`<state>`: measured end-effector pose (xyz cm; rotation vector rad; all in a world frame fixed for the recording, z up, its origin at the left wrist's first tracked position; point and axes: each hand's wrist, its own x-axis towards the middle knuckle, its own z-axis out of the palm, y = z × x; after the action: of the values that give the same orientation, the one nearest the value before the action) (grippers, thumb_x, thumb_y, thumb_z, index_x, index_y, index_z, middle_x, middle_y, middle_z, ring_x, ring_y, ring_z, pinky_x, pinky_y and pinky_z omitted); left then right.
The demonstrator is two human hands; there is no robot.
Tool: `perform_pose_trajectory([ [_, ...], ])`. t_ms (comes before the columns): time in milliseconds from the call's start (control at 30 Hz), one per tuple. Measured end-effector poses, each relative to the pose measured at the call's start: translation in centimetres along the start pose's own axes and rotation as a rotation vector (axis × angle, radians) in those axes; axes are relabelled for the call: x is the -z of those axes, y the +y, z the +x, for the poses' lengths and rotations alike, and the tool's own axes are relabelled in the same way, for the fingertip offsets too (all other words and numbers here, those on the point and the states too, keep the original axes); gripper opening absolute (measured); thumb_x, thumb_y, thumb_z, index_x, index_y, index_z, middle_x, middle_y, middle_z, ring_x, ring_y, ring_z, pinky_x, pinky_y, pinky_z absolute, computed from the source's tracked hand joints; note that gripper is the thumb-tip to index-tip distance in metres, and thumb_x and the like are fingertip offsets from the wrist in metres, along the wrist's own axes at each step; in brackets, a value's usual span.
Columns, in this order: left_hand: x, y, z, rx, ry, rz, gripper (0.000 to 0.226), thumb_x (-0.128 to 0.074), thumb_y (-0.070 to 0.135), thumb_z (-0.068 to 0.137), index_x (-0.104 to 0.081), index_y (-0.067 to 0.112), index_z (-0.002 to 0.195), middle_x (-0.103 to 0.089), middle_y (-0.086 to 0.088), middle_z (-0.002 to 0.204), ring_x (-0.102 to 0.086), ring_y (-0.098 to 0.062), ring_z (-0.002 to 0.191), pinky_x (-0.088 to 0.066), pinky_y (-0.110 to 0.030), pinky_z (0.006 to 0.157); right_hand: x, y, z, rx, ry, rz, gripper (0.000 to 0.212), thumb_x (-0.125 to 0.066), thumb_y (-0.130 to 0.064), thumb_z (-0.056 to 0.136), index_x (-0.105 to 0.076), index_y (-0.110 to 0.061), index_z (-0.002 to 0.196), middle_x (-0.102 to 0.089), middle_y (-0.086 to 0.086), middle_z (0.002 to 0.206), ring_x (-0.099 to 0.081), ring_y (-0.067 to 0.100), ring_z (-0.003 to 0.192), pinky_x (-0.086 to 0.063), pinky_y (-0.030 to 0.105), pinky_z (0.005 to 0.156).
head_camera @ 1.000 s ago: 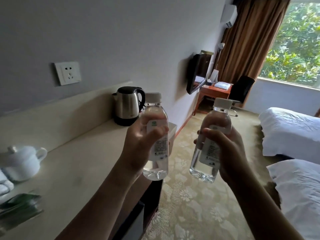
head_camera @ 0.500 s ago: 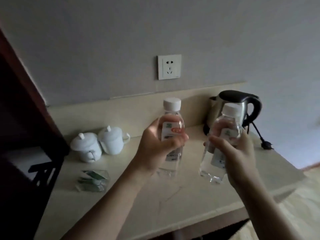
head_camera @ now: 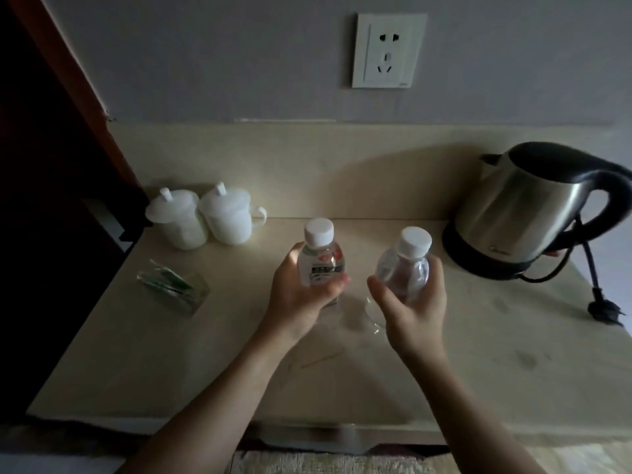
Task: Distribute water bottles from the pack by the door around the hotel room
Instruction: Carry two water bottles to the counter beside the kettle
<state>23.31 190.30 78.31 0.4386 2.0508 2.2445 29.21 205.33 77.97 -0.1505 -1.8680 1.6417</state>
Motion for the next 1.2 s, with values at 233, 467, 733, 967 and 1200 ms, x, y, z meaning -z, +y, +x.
perform_pose_trajectory([
  [233,-0.3,-1.4,-0.4,-0.057,-0.078,-0.057,0.050,-0.081,0.018,0.060,-0.057,-0.001,0.100,-0.065,-0.014,0.081,-0.066,-0.015,0.072,-0.053,-0.025,0.063,0.1,1.0,-0.6,-0.016,0.001,-0.014,0.059,-0.075,-0.034,0.066,-0.053,-0.012,0.115,-0.067,-0.021,0.091,-0.064,0.000,0.078,-0.049,0.014,0.069],
  [467,0.4,-4.5,-1.8,-0.016,0.084,0.441,0.056,-0.089,0.035,0.057,-0.055,0.025,0.100,-0.067,0.003,0.089,-0.068,-0.015,0.081,-0.056,-0.037,0.069,1.9,1.9,-1.9,-0.083,-0.146,-0.159,0.060,-0.075,-0.043,0.071,-0.048,-0.037,0.124,-0.066,-0.021,0.109,-0.066,0.007,0.101,-0.055,0.027,0.085],
  [733,3.1,-3.6,-1.6,0.187,-0.098,0.337,0.054,-0.092,0.006,0.063,-0.061,0.024,0.104,-0.078,0.012,0.091,-0.073,-0.007,0.086,-0.055,-0.019,0.074,4.4,2.9,-1.9,-0.221,-0.310,-0.313,0.047,-0.085,-0.021,0.073,-0.060,-0.025,0.113,-0.073,-0.016,0.103,-0.068,-0.001,0.099,-0.057,0.023,0.083],
  [967,2.7,-4.8,-0.6,0.143,-0.117,0.335,0.082,-0.095,0.032,0.051,-0.052,0.017,0.119,-0.070,-0.005,0.105,-0.069,-0.018,0.098,-0.056,-0.030,0.081,1.7,3.3,-1.3,-0.189,-0.094,-0.513,0.062,-0.087,-0.038,0.066,-0.037,-0.031,0.103,-0.052,-0.007,0.100,-0.054,0.011,0.087,-0.042,0.023,0.065],
  [1200,0.9,-5.3,-1.5,0.099,0.120,0.387,0.059,-0.089,0.035,0.054,-0.062,0.028,0.106,-0.076,0.008,0.094,-0.072,-0.007,0.088,-0.059,-0.038,0.081,4.2,4.3,-1.4,-0.154,-0.291,-0.460,0.040,-0.081,-0.025,0.074,-0.057,-0.034,0.106,-0.063,-0.014,0.090,-0.058,0.008,0.084,-0.041,0.020,0.068],
])
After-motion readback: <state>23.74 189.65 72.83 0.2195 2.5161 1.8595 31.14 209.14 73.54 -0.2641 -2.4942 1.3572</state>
